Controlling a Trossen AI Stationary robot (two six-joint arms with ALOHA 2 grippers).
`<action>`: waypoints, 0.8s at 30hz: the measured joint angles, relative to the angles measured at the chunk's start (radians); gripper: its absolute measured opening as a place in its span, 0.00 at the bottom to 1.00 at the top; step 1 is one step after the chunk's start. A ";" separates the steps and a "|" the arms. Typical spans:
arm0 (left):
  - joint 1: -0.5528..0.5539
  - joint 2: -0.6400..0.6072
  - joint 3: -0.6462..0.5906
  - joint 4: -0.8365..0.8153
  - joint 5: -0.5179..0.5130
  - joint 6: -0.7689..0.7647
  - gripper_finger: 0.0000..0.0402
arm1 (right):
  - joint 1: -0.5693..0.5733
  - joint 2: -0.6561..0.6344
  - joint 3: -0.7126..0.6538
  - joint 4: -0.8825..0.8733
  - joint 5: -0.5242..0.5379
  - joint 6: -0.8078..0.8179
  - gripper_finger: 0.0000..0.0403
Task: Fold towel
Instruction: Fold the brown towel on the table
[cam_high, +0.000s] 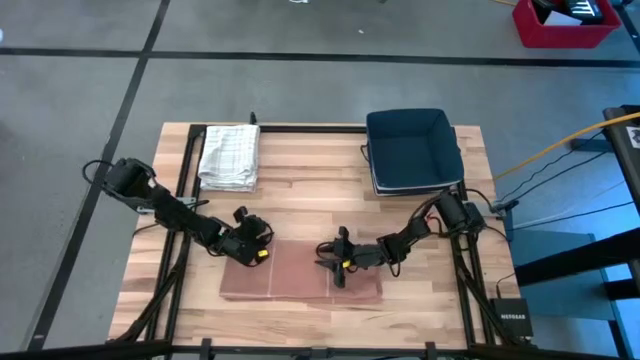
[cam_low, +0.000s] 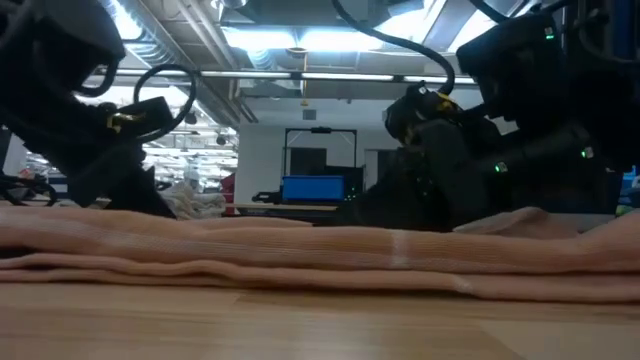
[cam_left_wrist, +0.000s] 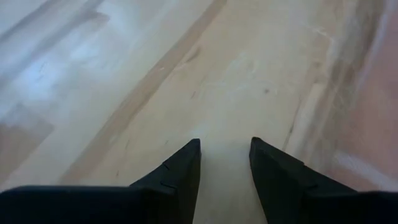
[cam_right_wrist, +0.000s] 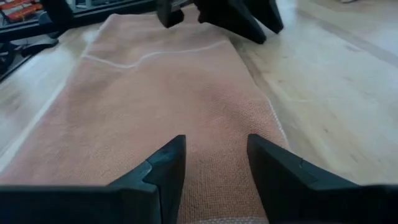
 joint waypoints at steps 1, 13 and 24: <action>0.002 0.011 -0.008 0.005 -0.002 -0.035 0.32 | 0.003 0.008 0.006 0.001 -0.004 0.001 0.43; -0.013 -0.090 0.029 0.126 0.029 0.170 0.32 | 0.004 0.006 0.010 -0.014 -0.007 -0.016 0.43; 0.021 0.008 0.030 0.299 0.282 0.354 0.32 | 0.004 0.008 0.018 -0.020 0.010 -0.036 0.43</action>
